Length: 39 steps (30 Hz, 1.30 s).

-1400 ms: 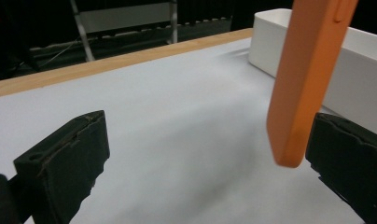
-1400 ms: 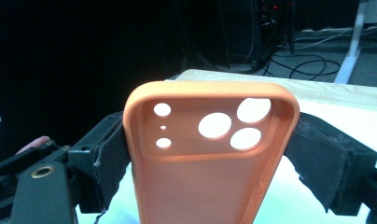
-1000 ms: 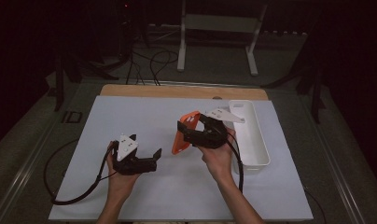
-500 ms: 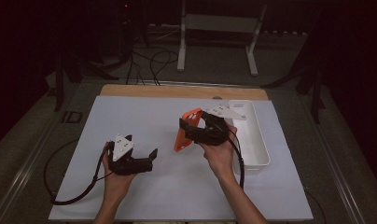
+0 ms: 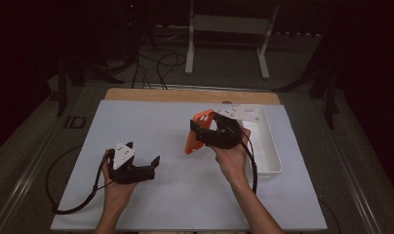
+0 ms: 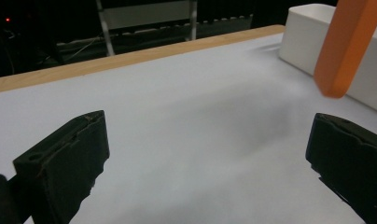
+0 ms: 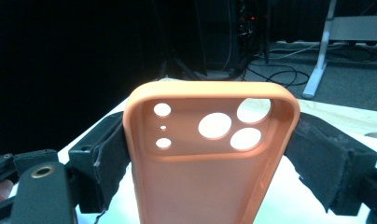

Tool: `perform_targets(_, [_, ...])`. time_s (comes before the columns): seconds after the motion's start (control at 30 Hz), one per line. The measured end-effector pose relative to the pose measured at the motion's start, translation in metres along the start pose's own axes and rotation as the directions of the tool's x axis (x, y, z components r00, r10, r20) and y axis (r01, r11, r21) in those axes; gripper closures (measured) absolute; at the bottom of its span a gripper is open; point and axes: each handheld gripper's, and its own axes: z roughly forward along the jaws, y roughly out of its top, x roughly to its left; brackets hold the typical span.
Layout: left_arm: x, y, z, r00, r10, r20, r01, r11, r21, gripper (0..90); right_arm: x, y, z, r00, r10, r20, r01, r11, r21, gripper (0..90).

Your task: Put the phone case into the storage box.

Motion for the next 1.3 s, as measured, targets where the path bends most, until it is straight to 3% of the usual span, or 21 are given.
perform_targets(0.73, [0.011,-0.012,-0.008,0.9996,0.017,-0.021,-0.017,0.9997,0.018,0.0,-0.017,0.013,-0.004,0.9985,-0.016,0.052,0.017,1.0,-0.01,16.7])
perform_targets(1.3, [0.024,-0.032,-0.017,0.9993,0.013,-0.034,-0.012,0.9999,0.01,0.0,-0.027,0.018,-0.004,0.9958,-0.024,0.088,0.025,1.0,-0.005,16.7])
